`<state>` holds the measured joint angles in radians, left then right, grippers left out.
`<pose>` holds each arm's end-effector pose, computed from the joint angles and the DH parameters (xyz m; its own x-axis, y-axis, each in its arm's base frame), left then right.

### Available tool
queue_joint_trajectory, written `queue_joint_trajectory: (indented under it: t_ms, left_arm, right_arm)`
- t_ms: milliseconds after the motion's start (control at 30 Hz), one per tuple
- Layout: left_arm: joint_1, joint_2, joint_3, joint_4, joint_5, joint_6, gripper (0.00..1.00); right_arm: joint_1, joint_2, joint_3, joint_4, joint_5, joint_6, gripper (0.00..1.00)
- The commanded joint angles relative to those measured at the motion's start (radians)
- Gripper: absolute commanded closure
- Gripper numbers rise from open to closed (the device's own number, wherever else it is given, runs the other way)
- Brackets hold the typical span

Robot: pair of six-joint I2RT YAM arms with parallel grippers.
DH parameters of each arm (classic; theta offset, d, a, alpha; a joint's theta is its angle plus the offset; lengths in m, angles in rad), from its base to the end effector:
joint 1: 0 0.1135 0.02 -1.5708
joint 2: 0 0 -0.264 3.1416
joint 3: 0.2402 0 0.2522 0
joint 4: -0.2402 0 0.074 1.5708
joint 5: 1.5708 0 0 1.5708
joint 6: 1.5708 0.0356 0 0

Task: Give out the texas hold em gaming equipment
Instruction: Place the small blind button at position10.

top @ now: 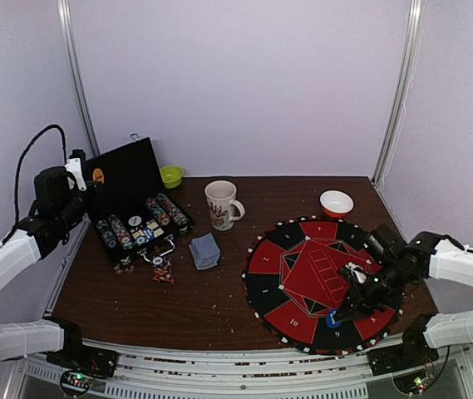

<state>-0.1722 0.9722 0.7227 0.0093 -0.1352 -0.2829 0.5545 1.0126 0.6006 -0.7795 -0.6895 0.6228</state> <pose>0.2270 -0.0346 0.3033 -0.2365 -0.2396 -0.9416 -0.0262 0.9703 -0.2403 0.1294 0.1068 0.2001 -0.9952 -0.0870 0.0440 -0.0319 0.7174 0.6960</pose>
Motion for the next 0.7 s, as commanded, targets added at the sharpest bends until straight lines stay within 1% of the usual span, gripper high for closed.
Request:
queue_joint_trajectory:
  t_ms: [0,133,200,300,400,500,667]
  left_arm:
    - [0.015,0.006,0.003,0.056,0.028,-0.013,1.00]
    - [0.016,0.013,0.004,0.057,0.042,-0.016,1.00]
    - [0.017,0.017,0.006,0.054,0.043,-0.016,1.00]
    - [0.021,0.017,0.007,0.056,0.050,-0.018,1.00]
    - [0.025,0.015,0.007,0.056,0.054,-0.019,1.00]
    - [0.027,0.015,0.006,0.057,0.061,-0.021,1.00]
    - [0.029,0.021,0.007,0.058,0.072,-0.024,1.00]
  right_arm:
    - [0.160,0.066,-0.037,0.111,-0.051,0.102,1.00]
    - [0.229,0.120,-0.017,0.196,-0.071,0.115,1.00]
    - [0.230,0.148,-0.013,0.161,-0.066,0.072,1.00]
    - [0.232,0.188,-0.058,0.126,-0.057,0.050,1.00]
    - [0.259,0.183,-0.081,0.187,-0.092,0.070,1.00]
    - [0.278,0.181,-0.066,0.258,-0.134,0.090,1.00]
    - [0.281,0.225,-0.063,0.271,-0.118,0.050,1.00]
